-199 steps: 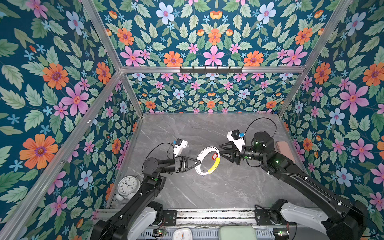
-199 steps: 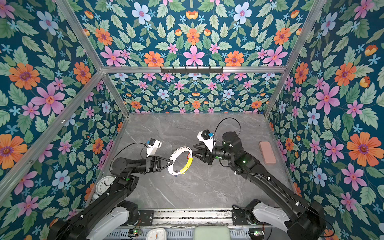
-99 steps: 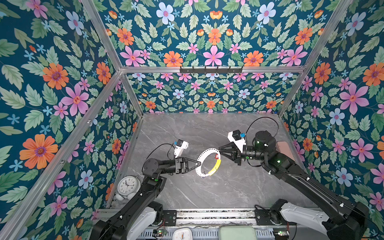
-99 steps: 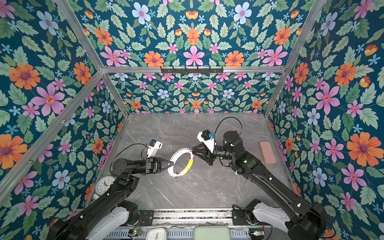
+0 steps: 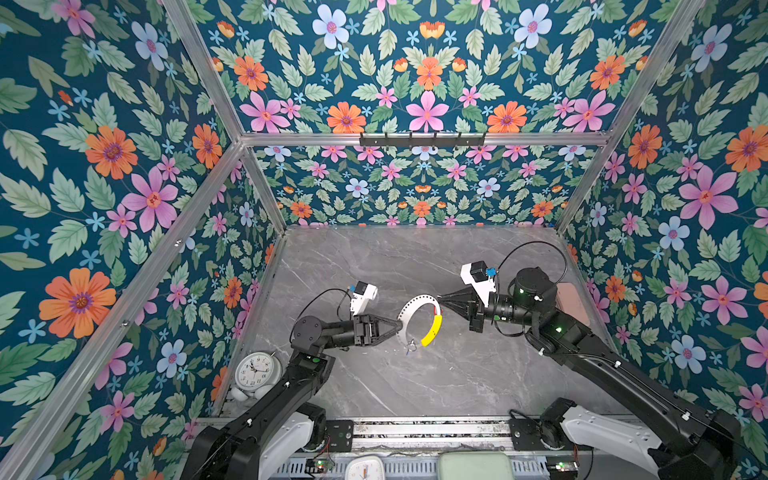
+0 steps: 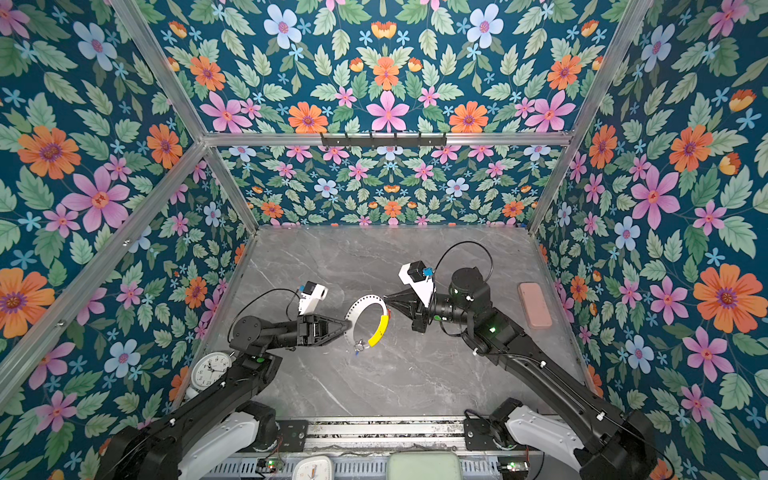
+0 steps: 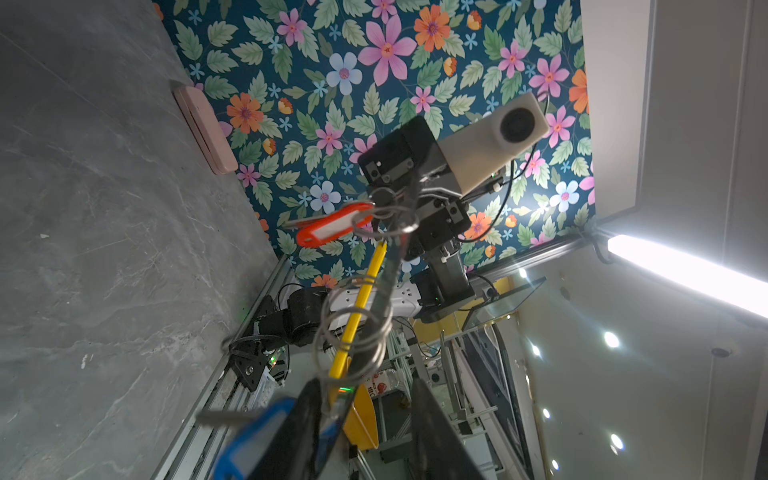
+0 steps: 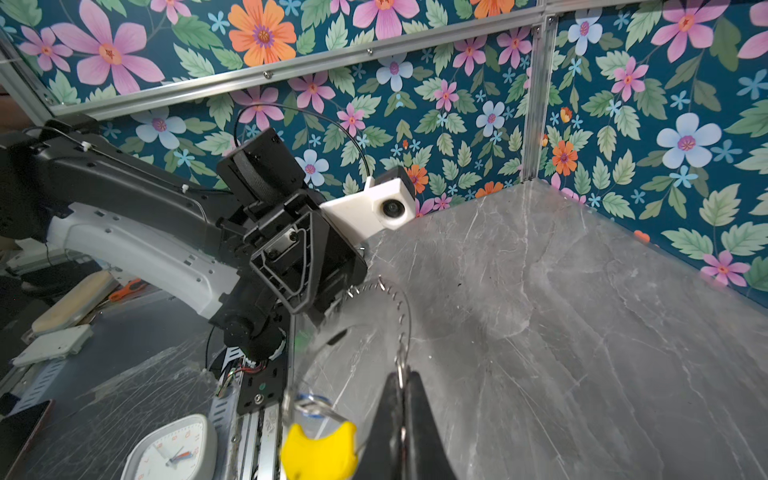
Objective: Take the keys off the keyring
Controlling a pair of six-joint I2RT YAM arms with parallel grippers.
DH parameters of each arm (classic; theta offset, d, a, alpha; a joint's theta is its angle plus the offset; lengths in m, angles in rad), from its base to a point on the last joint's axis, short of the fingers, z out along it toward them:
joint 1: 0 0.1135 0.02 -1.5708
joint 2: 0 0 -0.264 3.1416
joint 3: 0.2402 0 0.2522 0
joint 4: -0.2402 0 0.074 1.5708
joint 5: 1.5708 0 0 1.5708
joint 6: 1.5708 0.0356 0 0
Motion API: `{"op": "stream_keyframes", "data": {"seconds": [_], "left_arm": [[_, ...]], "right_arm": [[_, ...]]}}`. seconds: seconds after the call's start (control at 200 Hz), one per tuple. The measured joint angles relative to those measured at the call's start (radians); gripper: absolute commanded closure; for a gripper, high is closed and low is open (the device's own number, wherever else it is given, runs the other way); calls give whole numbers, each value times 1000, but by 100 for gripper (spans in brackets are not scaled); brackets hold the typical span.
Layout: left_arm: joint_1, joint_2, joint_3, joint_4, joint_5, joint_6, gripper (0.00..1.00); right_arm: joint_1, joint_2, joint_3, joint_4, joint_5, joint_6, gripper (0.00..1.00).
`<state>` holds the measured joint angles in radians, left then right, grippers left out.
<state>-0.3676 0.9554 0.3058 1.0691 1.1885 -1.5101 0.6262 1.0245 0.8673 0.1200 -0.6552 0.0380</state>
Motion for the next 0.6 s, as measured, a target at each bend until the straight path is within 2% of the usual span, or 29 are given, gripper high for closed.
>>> {"op": "stream_keyframes", "data": {"seconds": [0.13, 0.25, 0.34, 0.415, 0.5, 0.605], "left_arm": [[28, 6, 0, 9, -43, 11, 55], [58, -20, 31, -48, -90, 83, 54], [67, -74, 111, -228, -147, 225, 52], [66, -146, 220, -492, -268, 434, 50], [65, -219, 250, -623, -372, 591, 44], [61, -267, 235, -684, -437, 685, 42]], "right_arm": [[0, 1, -10, 58, 33, 50, 100], [2, 3, -12, 92, 70, 87, 100], [3, 6, -12, 93, 102, 101, 100], [5, 9, -12, 92, 133, 116, 100], [5, 15, -10, 88, 143, 120, 100], [5, 20, 5, 61, 158, 119, 100]]}}
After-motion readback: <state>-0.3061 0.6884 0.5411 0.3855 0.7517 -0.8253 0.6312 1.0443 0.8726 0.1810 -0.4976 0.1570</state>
